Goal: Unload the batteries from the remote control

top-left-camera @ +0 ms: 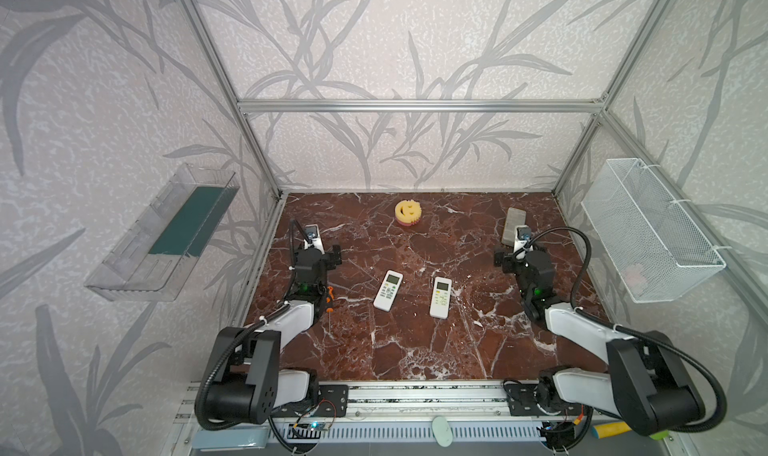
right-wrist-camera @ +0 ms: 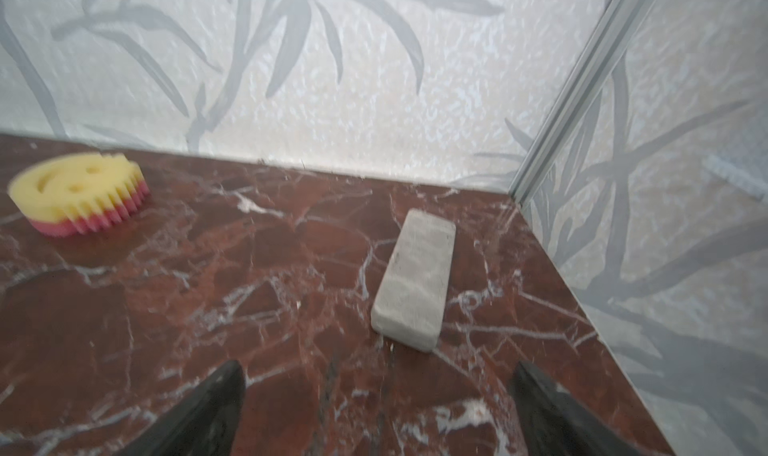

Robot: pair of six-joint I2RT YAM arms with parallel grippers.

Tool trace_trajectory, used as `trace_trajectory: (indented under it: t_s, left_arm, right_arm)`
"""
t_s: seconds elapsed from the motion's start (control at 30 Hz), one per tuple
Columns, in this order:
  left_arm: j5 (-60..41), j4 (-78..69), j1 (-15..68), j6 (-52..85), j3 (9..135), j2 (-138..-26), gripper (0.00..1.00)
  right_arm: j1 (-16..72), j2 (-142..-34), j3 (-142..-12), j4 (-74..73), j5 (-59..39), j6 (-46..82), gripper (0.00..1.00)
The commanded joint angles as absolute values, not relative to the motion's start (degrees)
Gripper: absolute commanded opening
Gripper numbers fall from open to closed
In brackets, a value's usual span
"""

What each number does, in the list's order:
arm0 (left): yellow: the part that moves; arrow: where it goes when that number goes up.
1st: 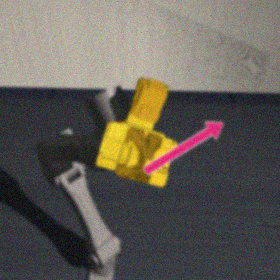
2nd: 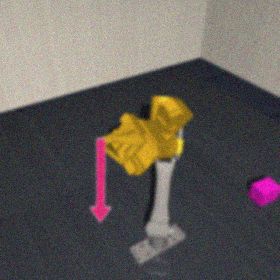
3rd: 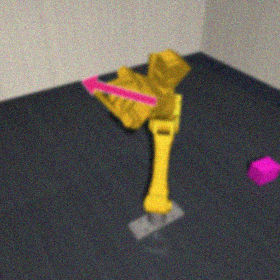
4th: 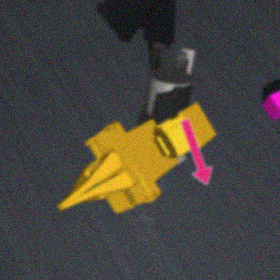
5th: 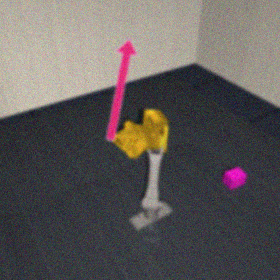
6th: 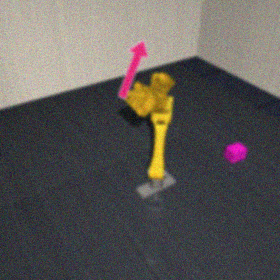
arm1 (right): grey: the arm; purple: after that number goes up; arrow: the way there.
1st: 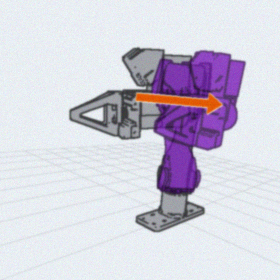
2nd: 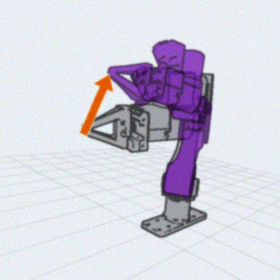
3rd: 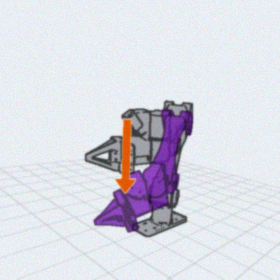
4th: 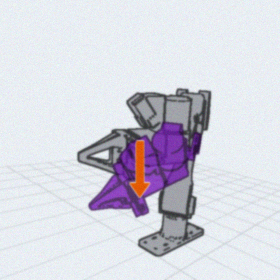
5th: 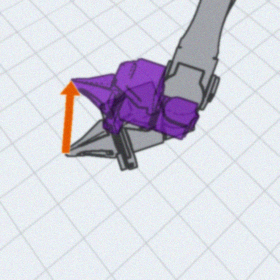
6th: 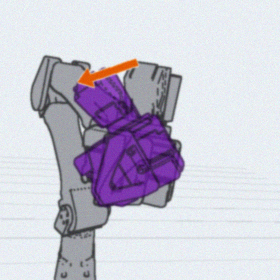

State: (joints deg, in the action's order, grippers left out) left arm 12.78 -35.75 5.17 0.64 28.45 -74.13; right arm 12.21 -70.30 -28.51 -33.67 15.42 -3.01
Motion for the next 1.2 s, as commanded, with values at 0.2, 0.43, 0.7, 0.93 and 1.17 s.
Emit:
trace_trajectory:
  t_s: [0.2, 0.43, 0.7, 0.93, 1.17]
  left_arm:
    - [6.67, 4.92, 15.29, 3.91, 47.3, -73.3, 0.84]
    - [6.31, 17.16, 29.5, 1.92, 51.39, -77.73, 0.92]
    - [-1.96, 13.65, 33.34, 6.01, 49.3, -84.34, 0.99]
    - [0.39, 13.29, 35.26, 9.7, 52.05, -93.96, 0.95]
    - [1.8, 11.93, 35.32, 11.95, 53.01, -98.15, 0.77]
  right_arm:
    - [23.47, -71.05, -44.32, 7.44, 13.62, 9.51, 0.94]
    - [38.99, -76.07, -43.93, 6.45, 10.44, 21.93, 0.91]
    - [47.37, -84.34, -48.06, 8.45, 4.45, 31.05, 0.86]
    - [49.65, -87.71, -48.65, 7.73, 0.48, 35.3, 0.84]
    - [50.8, -87.58, -47.24, 4.82, -1.21, 38.56, 0.77]
